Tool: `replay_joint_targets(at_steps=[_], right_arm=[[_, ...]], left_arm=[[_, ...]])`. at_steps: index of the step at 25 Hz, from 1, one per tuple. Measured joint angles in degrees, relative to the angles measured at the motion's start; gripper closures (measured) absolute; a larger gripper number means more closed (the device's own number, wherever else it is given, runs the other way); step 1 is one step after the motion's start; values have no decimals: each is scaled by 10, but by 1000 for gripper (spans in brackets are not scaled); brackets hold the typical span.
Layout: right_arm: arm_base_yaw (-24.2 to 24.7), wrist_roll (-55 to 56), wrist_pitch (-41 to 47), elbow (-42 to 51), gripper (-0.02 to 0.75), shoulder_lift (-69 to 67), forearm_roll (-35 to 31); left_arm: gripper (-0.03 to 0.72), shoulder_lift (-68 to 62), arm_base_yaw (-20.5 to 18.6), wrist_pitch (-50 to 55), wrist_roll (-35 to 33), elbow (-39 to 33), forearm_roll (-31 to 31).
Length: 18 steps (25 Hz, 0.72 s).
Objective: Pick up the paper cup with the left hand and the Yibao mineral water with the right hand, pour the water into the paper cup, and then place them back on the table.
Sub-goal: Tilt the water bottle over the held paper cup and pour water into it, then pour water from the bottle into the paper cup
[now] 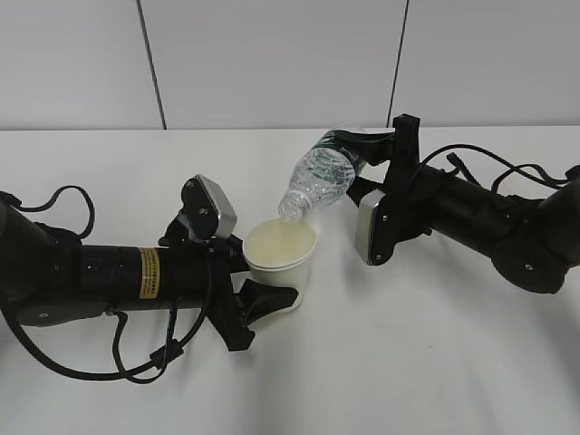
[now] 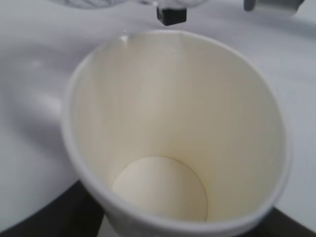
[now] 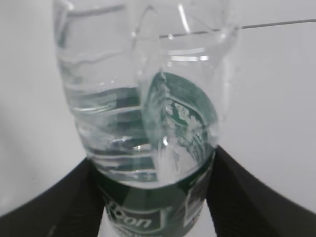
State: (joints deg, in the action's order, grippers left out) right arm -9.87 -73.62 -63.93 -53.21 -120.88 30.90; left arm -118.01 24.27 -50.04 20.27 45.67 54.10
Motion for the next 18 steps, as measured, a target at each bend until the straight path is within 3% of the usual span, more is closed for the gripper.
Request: replay_joint_targets(at_steps=[18], right_arm=[[0, -21, 0, -3, 313, 0, 4]], left_arm=[[245, 0, 0, 4, 8, 0, 24]])
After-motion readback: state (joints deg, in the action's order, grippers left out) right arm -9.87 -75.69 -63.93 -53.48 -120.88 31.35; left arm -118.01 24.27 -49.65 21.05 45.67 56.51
